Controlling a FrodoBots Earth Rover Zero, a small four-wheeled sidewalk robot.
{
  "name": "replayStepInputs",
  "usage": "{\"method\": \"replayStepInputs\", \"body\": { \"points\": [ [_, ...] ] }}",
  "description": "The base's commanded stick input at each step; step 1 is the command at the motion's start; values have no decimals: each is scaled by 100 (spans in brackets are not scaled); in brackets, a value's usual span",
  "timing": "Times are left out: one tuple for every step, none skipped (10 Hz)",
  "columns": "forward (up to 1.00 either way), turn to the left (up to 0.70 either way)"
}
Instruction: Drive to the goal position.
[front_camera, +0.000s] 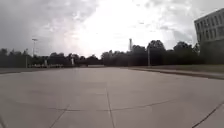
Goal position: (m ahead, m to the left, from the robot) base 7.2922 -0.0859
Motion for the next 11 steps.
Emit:
{"method": "replayStepInputs", "body": {
  "points": [
    [70,28],
    [70,8],
    [70,1],
    [70,1],
    [70,1],
    [70,0],
    [70,-1],
    [70,-1],
    [70,1],
    [70,1],
    [70,1]
  ]
}}
